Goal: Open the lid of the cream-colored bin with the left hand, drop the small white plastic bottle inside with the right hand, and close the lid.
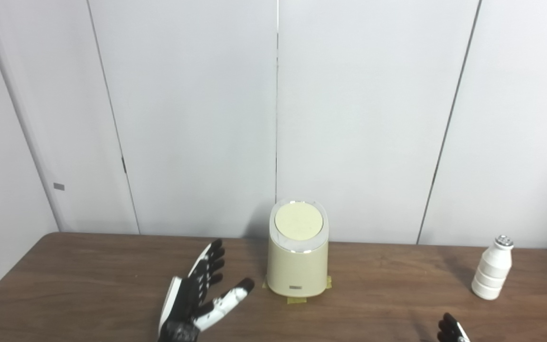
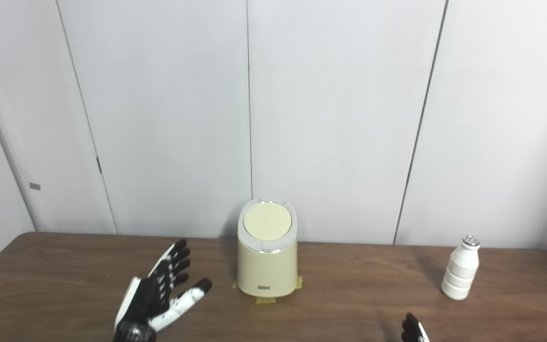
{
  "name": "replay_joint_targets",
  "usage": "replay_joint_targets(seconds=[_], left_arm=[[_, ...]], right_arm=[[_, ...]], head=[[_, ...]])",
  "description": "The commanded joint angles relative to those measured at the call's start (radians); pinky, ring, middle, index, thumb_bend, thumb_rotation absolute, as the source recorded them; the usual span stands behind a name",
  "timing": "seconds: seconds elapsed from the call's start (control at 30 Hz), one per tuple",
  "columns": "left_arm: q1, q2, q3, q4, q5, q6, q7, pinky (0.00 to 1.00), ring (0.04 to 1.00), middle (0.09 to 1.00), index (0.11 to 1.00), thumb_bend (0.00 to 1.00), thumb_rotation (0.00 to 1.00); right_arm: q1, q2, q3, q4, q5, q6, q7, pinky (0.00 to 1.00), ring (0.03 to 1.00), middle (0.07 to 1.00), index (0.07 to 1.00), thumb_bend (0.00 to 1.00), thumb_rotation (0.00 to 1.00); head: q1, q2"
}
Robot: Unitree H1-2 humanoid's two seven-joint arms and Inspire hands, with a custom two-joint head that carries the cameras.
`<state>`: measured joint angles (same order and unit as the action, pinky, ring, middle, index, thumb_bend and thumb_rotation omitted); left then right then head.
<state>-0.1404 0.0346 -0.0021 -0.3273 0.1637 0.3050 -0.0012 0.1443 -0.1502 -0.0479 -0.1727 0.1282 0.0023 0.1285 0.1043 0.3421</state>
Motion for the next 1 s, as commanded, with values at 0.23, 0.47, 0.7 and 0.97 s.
replay_joint_targets(seconds=[0.23,0.47,0.7,0.97], left_arm=[[-0.202,0.070,-0.028,0.009,0.082,0.082,-0.017,0.82,0.876,0.893,0.916,0.81,0.39],[-0.308,0.129,-0.069,0.050,0.118,0.147,-0.065,0.83,0.888,0.905,0.915,0.83,0.37],[-0.402,0.163,-0.108,0.113,0.203,0.157,-0.103,0.80,0.870,0.889,0.912,0.84,0.39],[-0.510,0.180,-0.131,0.287,0.212,0.095,-0.103,0.78,0.844,0.868,0.891,0.90,0.34]], right_arm=[[-0.002,0.019,0.016,0.038,-0.001,-0.004,0.002,0.98,1.000,1.000,1.000,0.58,1.00],[-0.014,0.023,0.025,0.045,-0.026,-0.009,-0.004,0.97,1.000,1.000,1.000,0.58,1.00],[-0.034,0.039,0.027,0.058,-0.040,-0.005,-0.008,0.96,1.000,1.000,1.000,0.55,1.00],[-0.050,0.043,0.043,0.067,-0.043,-0.012,0.002,0.96,1.000,0.996,1.000,0.53,1.00]], head=[[-0.001,0.003],[-0.008,0.011],[-0.025,0.009],[-0.036,0.008]])
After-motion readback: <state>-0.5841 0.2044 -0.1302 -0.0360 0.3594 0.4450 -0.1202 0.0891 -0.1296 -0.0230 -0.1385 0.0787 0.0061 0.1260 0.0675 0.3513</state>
